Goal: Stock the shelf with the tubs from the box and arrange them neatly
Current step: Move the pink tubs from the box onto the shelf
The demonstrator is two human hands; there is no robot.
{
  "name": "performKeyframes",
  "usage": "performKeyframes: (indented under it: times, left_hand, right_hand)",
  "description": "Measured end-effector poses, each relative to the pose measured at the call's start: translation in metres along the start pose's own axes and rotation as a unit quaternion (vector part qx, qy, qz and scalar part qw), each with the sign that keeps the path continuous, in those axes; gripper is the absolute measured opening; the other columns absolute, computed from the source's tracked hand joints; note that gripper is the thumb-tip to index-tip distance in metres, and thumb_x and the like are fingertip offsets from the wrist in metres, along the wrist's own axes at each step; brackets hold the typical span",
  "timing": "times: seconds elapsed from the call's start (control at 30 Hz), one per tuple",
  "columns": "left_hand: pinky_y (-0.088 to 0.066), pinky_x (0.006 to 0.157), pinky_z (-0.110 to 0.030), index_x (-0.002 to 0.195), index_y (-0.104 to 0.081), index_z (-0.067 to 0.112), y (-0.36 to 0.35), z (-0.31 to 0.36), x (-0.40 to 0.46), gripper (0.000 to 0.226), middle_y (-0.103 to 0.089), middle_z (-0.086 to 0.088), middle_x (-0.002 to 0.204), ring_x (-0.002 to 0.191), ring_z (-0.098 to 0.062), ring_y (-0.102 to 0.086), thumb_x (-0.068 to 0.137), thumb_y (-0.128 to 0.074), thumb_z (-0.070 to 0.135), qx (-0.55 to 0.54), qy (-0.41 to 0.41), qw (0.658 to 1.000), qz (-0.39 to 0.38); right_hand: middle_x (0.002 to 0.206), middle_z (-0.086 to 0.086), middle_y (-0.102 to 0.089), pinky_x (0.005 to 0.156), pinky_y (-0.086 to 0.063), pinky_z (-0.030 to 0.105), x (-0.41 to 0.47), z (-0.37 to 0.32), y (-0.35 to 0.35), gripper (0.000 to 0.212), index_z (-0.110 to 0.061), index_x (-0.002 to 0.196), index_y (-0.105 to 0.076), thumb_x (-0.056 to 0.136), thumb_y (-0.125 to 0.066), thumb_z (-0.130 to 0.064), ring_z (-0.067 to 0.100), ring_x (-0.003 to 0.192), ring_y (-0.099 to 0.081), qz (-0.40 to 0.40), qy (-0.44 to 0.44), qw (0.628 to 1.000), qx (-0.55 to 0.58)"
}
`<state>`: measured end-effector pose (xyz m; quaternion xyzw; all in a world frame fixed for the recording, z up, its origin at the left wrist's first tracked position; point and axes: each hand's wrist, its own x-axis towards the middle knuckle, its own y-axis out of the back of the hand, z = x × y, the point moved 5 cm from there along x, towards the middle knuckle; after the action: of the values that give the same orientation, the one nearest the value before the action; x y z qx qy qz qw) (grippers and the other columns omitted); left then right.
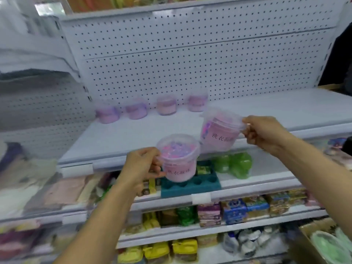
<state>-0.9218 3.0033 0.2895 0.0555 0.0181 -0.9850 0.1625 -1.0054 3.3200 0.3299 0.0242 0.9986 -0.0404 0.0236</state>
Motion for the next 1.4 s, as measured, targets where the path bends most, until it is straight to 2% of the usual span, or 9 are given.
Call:
performKeyframes:
  times: [0.27,0.5,0.83,1.03,1.1,1.17,1.3,1.37,1.4]
  left_hand:
    - [-0.06,0.059,-0.048,0.076,-0.062,0.006,0.155,0.046,0.009,0.009,-0.054,-0.008,0.054,0.038,-0.015,-0.05,0.084,-0.063,0.009,-0.009,-0.03,0.996,0.089]
    - [-0.06,0.057,-0.044,0.082,-0.062,0.004,0.226,0.047,0.017,0.006,-0.054,-0.007,0.054,0.041,-0.015,-0.05,0.084,-0.064,0.009,-0.035,-0.032,0.986,0.157]
    - [-0.061,0.056,-0.043,0.081,-0.061,0.005,0.278,0.051,0.028,0.006,-0.053,-0.004,0.048,0.039,-0.014,-0.051,0.084,-0.062,0.011,-0.071,-0.033,0.969,0.234]
    - [-0.061,0.059,-0.045,0.086,-0.061,0.003,0.283,0.054,0.036,0.008,-0.053,-0.007,0.055,0.039,-0.013,-0.051,0.084,-0.063,0.01,-0.079,-0.024,0.964,0.252]
    - [-0.061,0.058,-0.044,0.087,-0.062,0.003,0.281,0.055,0.037,0.008,-0.053,-0.007,0.055,0.04,-0.013,-0.051,0.084,-0.063,0.01,-0.074,-0.027,0.966,0.248]
    - [-0.061,0.059,-0.044,0.086,-0.062,0.004,0.276,0.056,0.04,0.007,-0.053,-0.007,0.055,0.041,-0.014,-0.051,0.084,-0.063,0.01,-0.07,-0.029,0.969,0.236]
    - [-0.061,0.061,-0.047,0.084,-0.061,0.005,0.255,0.061,0.055,0.005,-0.053,-0.008,0.056,0.044,-0.016,-0.051,0.084,-0.063,0.009,-0.062,-0.031,0.976,0.208]
    - [-0.061,0.06,-0.047,0.081,-0.061,0.004,0.237,0.065,0.064,0.005,-0.052,-0.007,0.053,0.041,-0.015,-0.049,0.084,-0.062,0.008,-0.054,-0.034,0.98,0.187]
    - [-0.061,0.059,-0.046,0.079,-0.061,0.004,0.227,0.066,0.068,0.006,-0.052,-0.007,0.053,0.041,-0.014,-0.049,0.084,-0.062,0.008,-0.049,-0.034,0.983,0.173]
  right_hand:
    - [0.054,0.009,-0.054,0.042,-0.035,0.025,0.026,-0.011,-0.191,0.008,-0.004,0.082,-0.058,0.086,-0.058,-0.01,0.016,0.045,-0.039,-0.049,0.001,0.999,-0.01]
    - [0.059,0.012,-0.054,0.043,-0.031,0.026,0.05,-0.004,-0.317,0.017,-0.001,0.071,-0.054,0.087,-0.053,-0.005,0.018,0.041,-0.037,-0.108,-0.015,0.992,-0.059]
    - [0.063,0.011,-0.048,0.046,-0.027,0.027,0.082,0.015,-0.432,0.013,-0.001,0.102,-0.052,0.09,-0.048,-0.002,0.02,0.045,-0.034,-0.182,-0.032,0.978,-0.101]
    - [0.074,0.017,-0.058,0.052,-0.042,0.031,0.087,0.023,-0.449,0.026,0.003,0.108,-0.053,0.095,-0.05,-0.019,0.023,0.054,-0.047,-0.218,-0.02,0.958,-0.186]
    - [0.107,0.017,-0.062,0.072,-0.046,0.037,0.083,0.015,-0.436,0.049,-0.005,0.132,-0.043,0.097,-0.045,-0.038,0.028,0.083,-0.058,-0.196,0.085,0.924,-0.318]
    - [0.114,0.001,-0.058,0.084,-0.045,0.038,0.063,-0.004,-0.421,0.055,-0.022,0.141,-0.037,0.094,-0.044,-0.05,0.018,0.098,-0.057,-0.195,0.265,0.88,-0.343]
    - [0.128,-0.021,-0.039,0.065,-0.046,0.023,-0.013,-0.023,-0.395,0.062,-0.054,0.134,-0.037,0.077,-0.055,-0.069,0.001,0.072,-0.049,-0.322,0.496,0.728,-0.347]
    - [0.142,-0.015,-0.039,0.059,-0.048,0.028,-0.029,-0.018,-0.385,0.055,-0.048,0.132,-0.046,0.08,-0.057,-0.063,0.005,0.068,-0.049,-0.308,0.55,0.652,-0.42]
    - [0.141,-0.011,-0.044,0.06,-0.049,0.03,-0.028,-0.017,-0.379,0.048,-0.043,0.129,-0.053,0.084,-0.058,-0.056,0.009,0.07,-0.054,-0.29,0.553,0.649,-0.435]
